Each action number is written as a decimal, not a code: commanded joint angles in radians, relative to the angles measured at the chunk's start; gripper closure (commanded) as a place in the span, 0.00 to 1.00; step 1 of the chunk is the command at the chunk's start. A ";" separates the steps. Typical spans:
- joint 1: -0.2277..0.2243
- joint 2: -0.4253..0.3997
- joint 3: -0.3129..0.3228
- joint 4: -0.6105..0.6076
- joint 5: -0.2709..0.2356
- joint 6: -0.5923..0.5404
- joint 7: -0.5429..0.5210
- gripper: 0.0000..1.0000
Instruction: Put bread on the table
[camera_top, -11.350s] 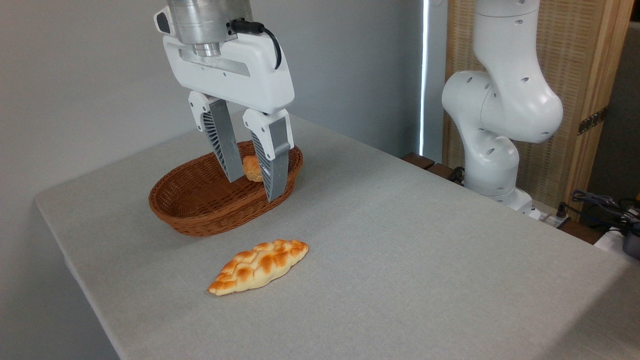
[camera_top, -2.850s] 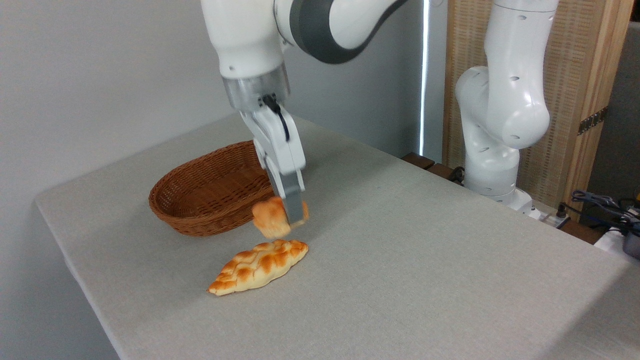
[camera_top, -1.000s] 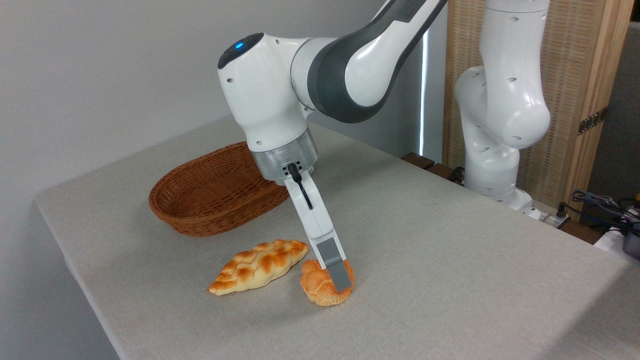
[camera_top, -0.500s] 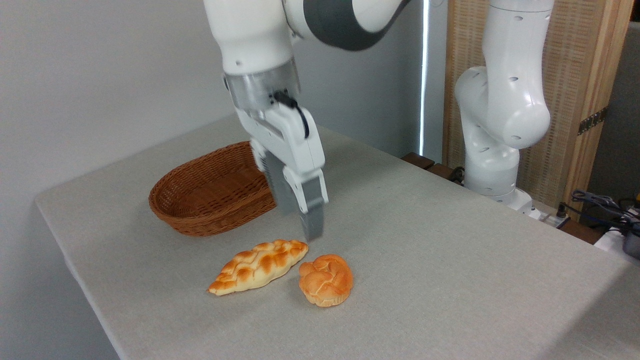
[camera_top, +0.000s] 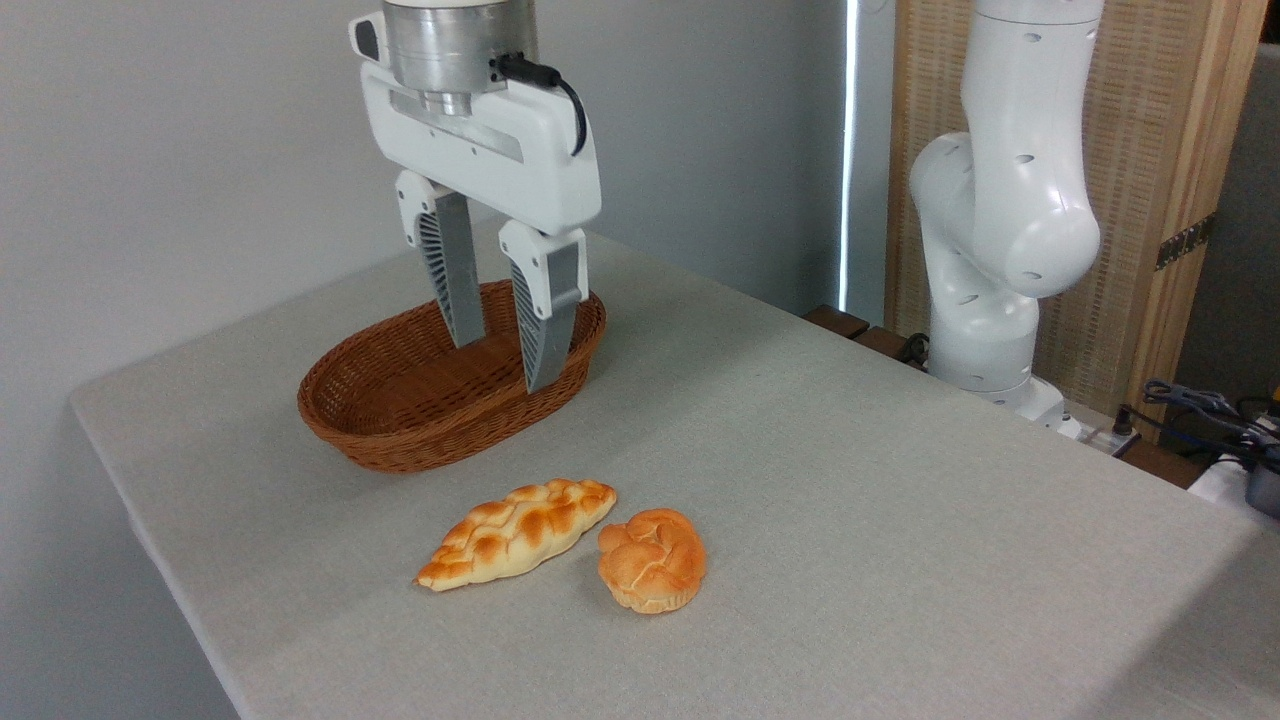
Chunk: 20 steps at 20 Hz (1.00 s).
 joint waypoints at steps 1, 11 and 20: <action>0.000 0.036 0.005 0.033 -0.020 -0.024 -0.053 0.00; 0.087 0.076 -0.055 0.071 -0.020 -0.021 -0.043 0.00; 0.337 0.079 -0.333 0.070 -0.006 -0.032 0.051 0.00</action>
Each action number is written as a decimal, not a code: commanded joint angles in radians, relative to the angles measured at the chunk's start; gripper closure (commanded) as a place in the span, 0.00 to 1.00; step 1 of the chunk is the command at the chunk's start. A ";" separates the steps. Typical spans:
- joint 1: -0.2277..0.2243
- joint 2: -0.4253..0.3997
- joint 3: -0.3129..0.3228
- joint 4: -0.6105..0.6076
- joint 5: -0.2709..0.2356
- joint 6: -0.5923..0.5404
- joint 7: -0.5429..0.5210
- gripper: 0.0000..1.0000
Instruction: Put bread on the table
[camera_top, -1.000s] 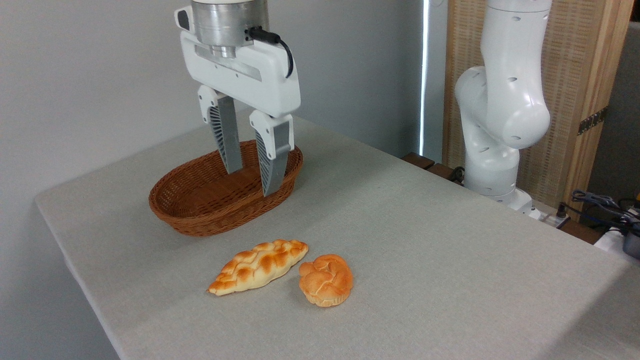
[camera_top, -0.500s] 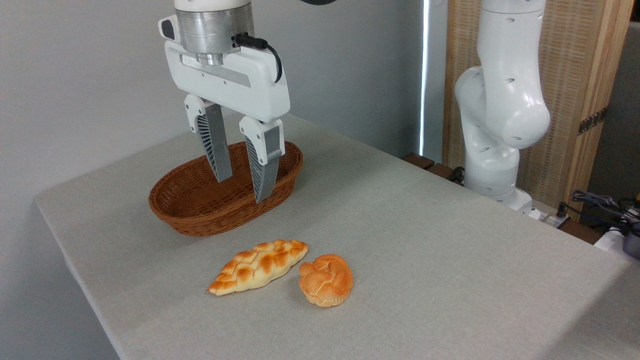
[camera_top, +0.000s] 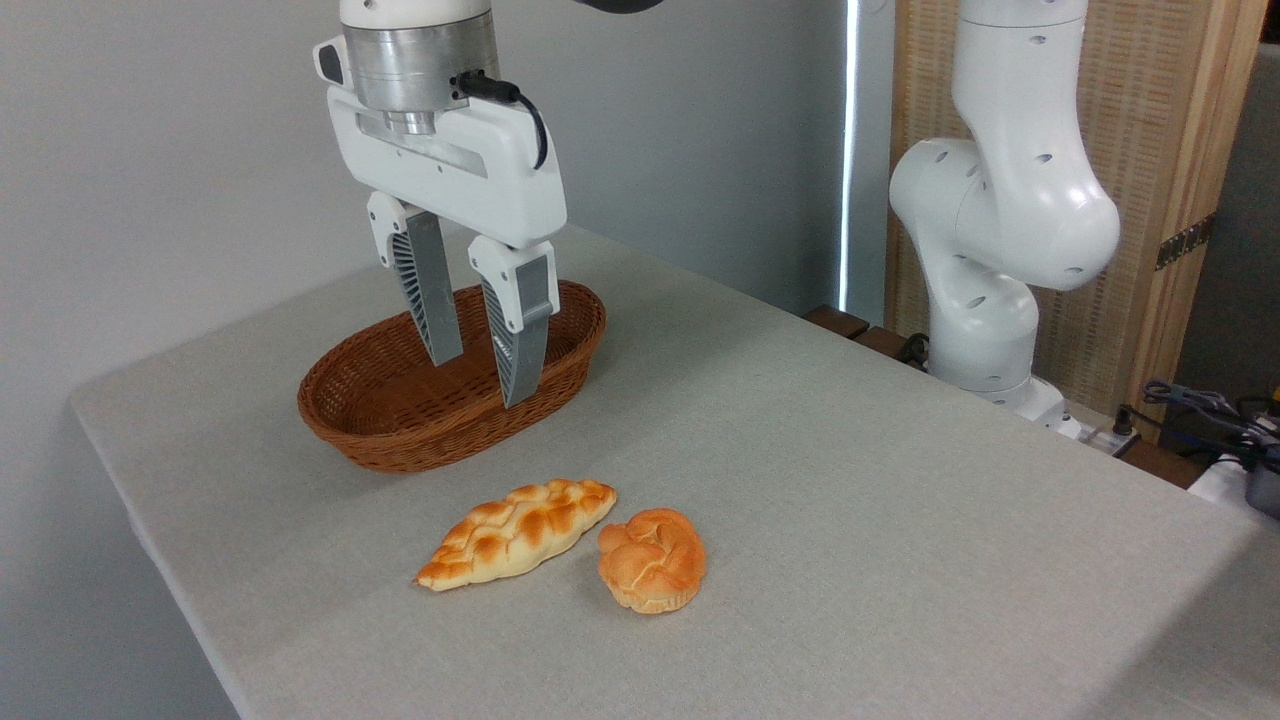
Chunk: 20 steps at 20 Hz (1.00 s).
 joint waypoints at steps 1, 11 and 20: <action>0.019 0.009 -0.007 0.022 -0.008 -0.032 0.039 0.00; 0.022 0.009 -0.007 0.022 -0.008 -0.034 0.090 0.00; 0.022 0.015 -0.001 0.022 -0.008 -0.034 0.088 0.00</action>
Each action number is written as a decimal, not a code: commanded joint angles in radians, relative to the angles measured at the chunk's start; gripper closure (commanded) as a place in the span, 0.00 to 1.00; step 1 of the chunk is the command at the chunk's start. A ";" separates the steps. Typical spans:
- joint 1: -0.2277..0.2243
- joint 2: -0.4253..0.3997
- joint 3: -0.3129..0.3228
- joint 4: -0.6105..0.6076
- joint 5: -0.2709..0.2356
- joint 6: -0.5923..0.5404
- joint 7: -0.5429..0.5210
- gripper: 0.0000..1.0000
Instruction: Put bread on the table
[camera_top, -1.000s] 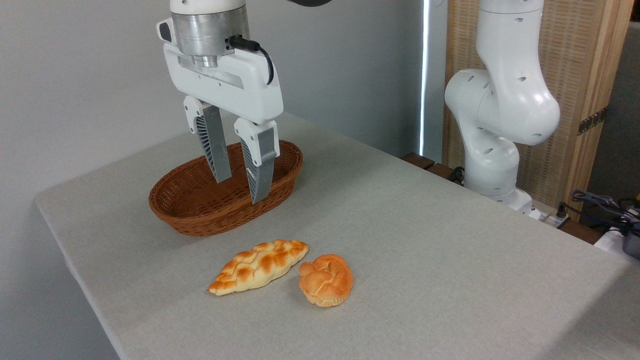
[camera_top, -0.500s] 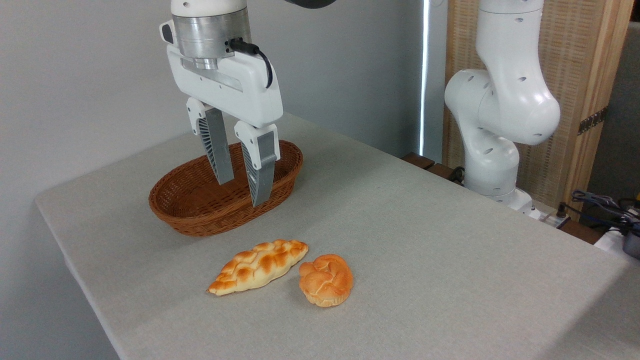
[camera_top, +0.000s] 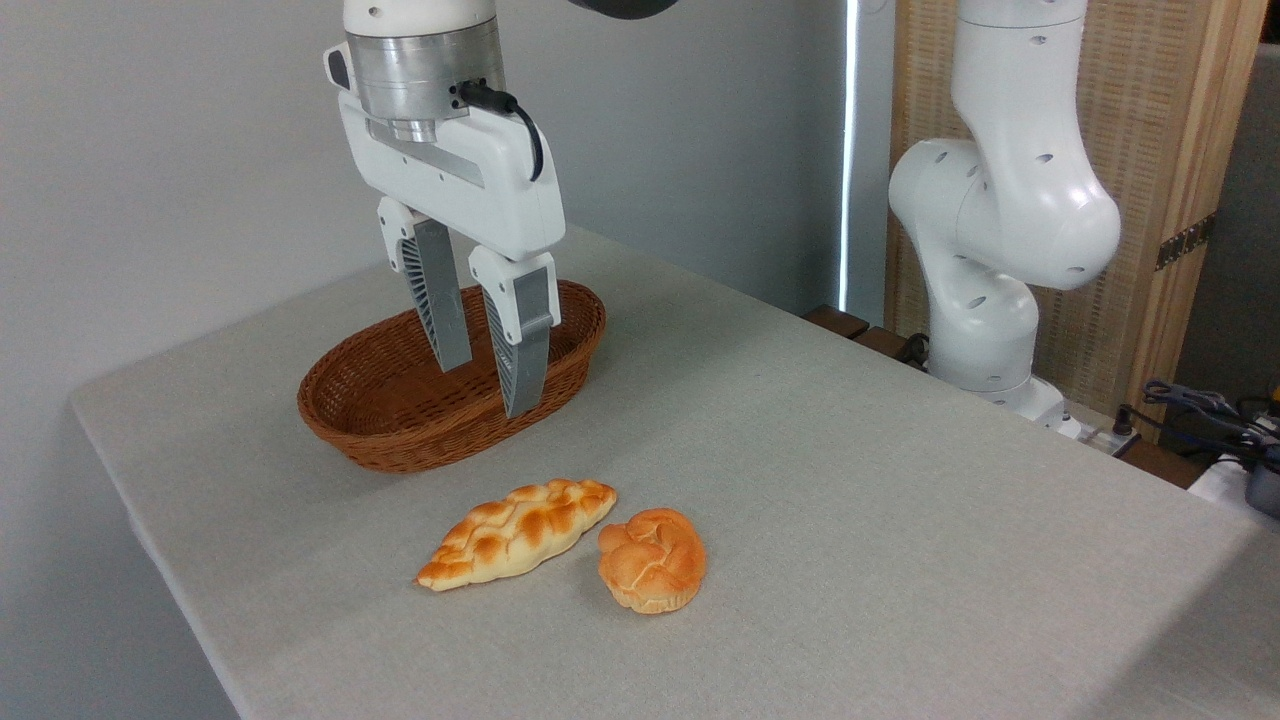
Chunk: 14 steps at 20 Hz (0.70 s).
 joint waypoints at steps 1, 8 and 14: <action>0.008 0.010 -0.001 0.022 -0.008 -0.034 0.013 0.00; 0.033 0.019 -0.018 0.024 -0.011 -0.034 0.011 0.00; 0.089 0.030 -0.081 0.024 -0.008 -0.049 0.013 0.00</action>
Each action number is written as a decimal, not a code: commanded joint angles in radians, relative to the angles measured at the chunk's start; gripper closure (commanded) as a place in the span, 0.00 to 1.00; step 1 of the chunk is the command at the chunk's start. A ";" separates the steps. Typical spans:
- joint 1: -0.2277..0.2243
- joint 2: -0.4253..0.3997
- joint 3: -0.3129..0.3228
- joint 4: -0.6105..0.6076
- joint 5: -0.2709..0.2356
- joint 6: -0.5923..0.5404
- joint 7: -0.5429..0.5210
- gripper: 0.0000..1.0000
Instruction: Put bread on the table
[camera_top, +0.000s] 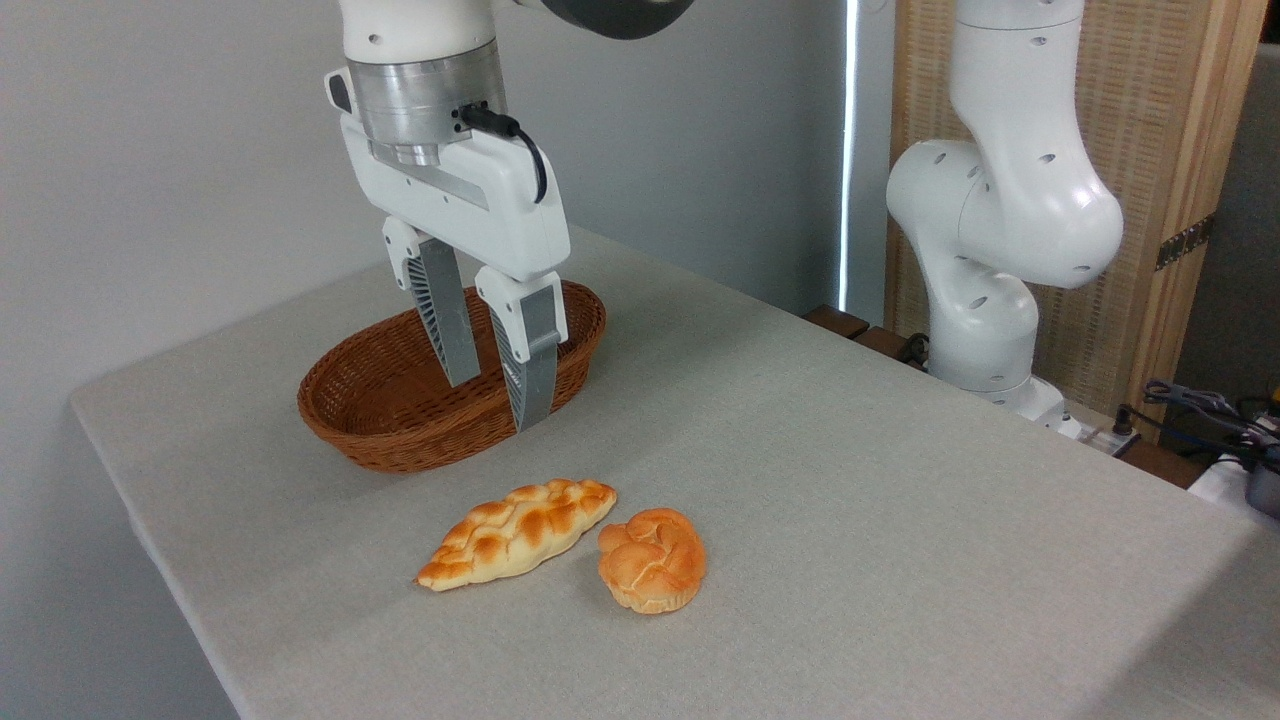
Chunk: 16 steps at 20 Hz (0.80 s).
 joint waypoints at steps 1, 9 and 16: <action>0.027 0.009 -0.026 0.024 -0.008 -0.037 0.016 0.00; 0.028 0.010 -0.009 0.059 -0.009 -0.040 0.019 0.00; 0.032 0.039 -0.010 0.144 -0.014 -0.121 0.016 0.00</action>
